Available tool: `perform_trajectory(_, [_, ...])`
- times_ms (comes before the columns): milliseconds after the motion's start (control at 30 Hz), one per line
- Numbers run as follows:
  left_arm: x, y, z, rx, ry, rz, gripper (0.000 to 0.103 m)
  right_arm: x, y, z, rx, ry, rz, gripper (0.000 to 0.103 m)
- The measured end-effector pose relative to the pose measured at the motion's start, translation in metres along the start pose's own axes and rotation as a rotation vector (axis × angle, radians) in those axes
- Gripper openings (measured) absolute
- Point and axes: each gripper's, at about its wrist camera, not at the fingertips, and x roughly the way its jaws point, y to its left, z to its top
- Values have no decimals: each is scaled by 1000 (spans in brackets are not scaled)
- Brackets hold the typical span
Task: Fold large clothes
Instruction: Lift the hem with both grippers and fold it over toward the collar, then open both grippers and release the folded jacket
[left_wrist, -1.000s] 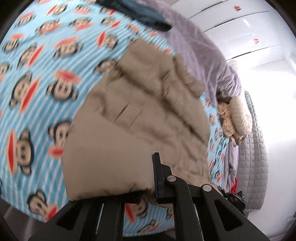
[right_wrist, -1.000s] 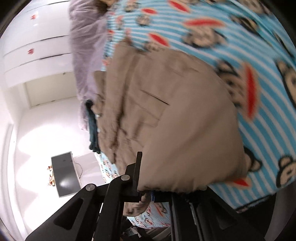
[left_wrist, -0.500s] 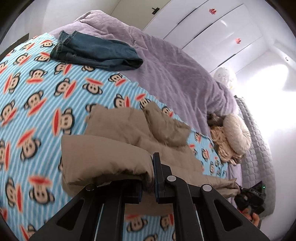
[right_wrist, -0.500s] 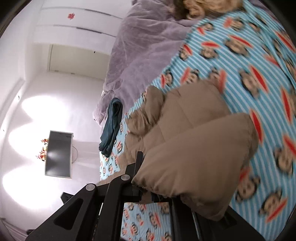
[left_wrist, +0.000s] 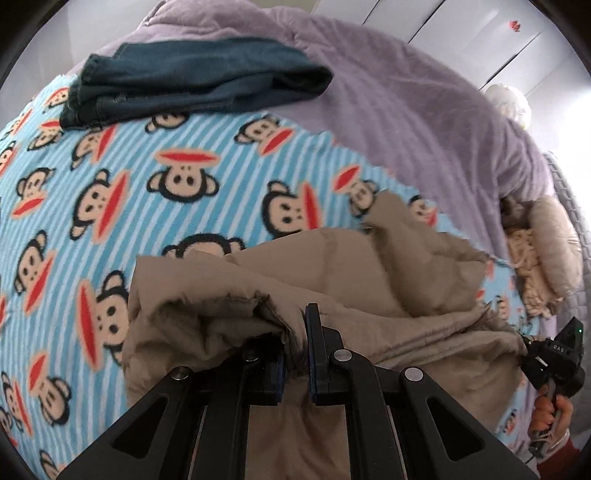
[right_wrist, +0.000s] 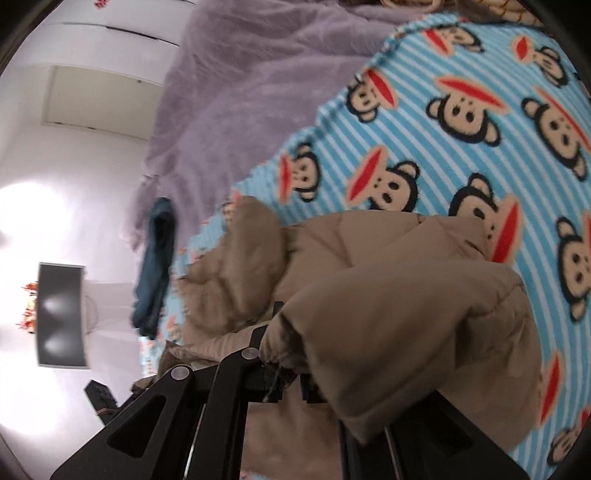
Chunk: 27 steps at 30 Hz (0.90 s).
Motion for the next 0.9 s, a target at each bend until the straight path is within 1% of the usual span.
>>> perform_trajectory(67, [14,4,2,-10,-5,3,11,21,-9,5,5,8,-19,7])
perform_trajectory(200, [30,7,6,-21,1,17,11,44,-19,7,3,15,-37,7])
perform_trajectory(267, [32,7,8,-38,8,24,11,51,-21,8,-5,16,-48,7])
perform_trajectory(333, [26,3,8,-29,1,36,12,52,-21,8,-9,14,-57,7])
perform_trajectory(367, [22,0,8,-12,-5,45,17,51,-20,8,-12,14,-61,7])
perform_trajectory(400, [13,-5,6,24,-21,64,24,49,-19,7,-17,14,-65,7])
perform_trajectory(433, [4,-9,3,53,-43,74,27,45,-16,6,-29,12,-73,8])
perform_trajectory(533, [-17,-16,-2,108,-75,70,29,33,-3,4,-85,7,-96,11])
perform_trajectory(600, [-27,-18,-3,125,-81,71,29,22,7,3,-126,-3,-102,23])
perform_trajectory(633, [-32,-20,-5,130,-83,70,29,16,12,2,-150,-10,-108,25])
perform_trajectory(667, [-38,-22,-6,138,-88,63,29,9,18,0,-187,-21,-120,34])
perform_trajectory(733, [-47,-24,-9,147,-102,54,29,-1,28,-3,-235,-46,-135,60])
perform_trajectory(767, [-53,-25,-10,155,-116,53,29,-8,31,-5,-253,-66,-135,79])
perform_trajectory(833, [-65,-29,-11,175,-152,49,29,-20,36,-7,-270,-104,-128,81])
perform_trajectory(867, [-72,-31,-13,191,-177,46,34,-25,37,-8,-270,-106,-120,81])
perform_trajectory(900, [-78,-32,-14,202,-190,41,68,-27,38,-10,-266,-105,-107,81])
